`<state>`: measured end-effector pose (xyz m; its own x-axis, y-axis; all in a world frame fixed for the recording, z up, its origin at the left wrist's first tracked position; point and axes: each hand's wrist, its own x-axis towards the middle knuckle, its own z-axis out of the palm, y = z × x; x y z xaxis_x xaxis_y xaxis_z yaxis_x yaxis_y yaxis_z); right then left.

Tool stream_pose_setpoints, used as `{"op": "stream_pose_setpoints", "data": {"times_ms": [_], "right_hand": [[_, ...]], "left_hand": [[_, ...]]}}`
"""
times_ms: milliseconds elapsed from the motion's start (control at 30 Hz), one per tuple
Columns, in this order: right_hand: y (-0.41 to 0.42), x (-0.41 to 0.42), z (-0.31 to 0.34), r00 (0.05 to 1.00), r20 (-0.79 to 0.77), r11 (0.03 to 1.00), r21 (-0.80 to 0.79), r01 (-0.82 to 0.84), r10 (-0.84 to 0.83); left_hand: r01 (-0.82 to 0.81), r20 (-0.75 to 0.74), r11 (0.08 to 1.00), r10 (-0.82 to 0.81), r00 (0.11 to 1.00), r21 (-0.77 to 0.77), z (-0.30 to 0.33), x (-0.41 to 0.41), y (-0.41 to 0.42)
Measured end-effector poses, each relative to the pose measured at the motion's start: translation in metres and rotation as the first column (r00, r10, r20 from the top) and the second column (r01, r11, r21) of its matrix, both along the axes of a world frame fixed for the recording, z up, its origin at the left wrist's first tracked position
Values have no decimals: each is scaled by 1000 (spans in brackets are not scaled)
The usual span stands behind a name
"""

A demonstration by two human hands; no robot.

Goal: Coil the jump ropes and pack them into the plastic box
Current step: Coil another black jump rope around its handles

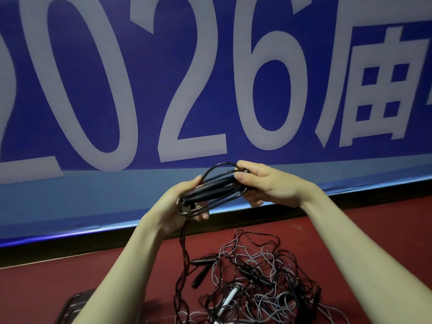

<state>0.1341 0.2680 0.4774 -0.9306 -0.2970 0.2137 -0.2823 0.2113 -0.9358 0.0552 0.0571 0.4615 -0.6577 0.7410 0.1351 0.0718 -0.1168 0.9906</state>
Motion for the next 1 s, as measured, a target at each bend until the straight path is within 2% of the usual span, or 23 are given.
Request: {"op": "stream_pose_setpoints", "data": {"times_ms": [100, 167, 200, 267, 333, 367, 433, 500, 567, 633, 733, 800, 900, 1000], "right_hand": [[-3, -3, 1, 1000, -12, 996, -87, -21, 20], [-4, -7, 0, 997, -48, 993, -101, 58, -63], [-4, -9, -2, 989, -68, 987, -101, 121, -128], [-1, -15, -7, 961, -95, 960, -131, 247, -260], [3, -21, -13, 930, -97, 923, -198, 330, -353], [4, -23, -16, 915, -96, 903, -230, 363, -392], [4, -26, -19, 883, -87, 863, -273, 424, -461], [3, -27, -23, 854, -81, 836, -271, 477, -513], [4, -27, -29, 836, -108, 834, -213, 509, -537], [5, -24, -34, 830, -181, 850, -105, 516, -527], [8, -17, -37, 804, -333, 808, 170, 565, -492], [7, -11, -36, 813, -367, 786, 265, 558, -453], [3, -5, -29, 824, -410, 781, 326, 533, -391], [-1, -5, -23, 840, -448, 760, 416, 500, -308]], "left_hand": [[10, -22, 1000, -9, 1000, 10, -13, -5, 11], [-49, 27, 999, 49, 998, -18, -19, -4, 25], [-113, 3, 993, 113, 994, -46, -23, -4, 32], [-258, -200, 962, 237, 951, -86, -28, 2, 46], [-376, -521, 914, 249, 816, -154, -32, 11, 56], [-416, -644, 882, 190, 741, -219, -35, 17, 60], [-491, -786, 801, 44, 617, -341, -37, 30, 69], [-575, -868, 713, -96, 487, -402, -36, 42, 74], [-638, -916, 662, -231, 326, -394, -32, 46, 73], [-662, -917, 640, -336, 217, -391, -25, 46, 65], [-664, -908, 646, -400, 125, -376, -13, 45, 53], [-653, -924, 682, -377, 72, -329, -5, 43, 45], [-612, -964, 750, -249, 92, -252, 3, 36, 33], [-660, -977, 720, -160, 142, -215, 9, 29, 25]]}}
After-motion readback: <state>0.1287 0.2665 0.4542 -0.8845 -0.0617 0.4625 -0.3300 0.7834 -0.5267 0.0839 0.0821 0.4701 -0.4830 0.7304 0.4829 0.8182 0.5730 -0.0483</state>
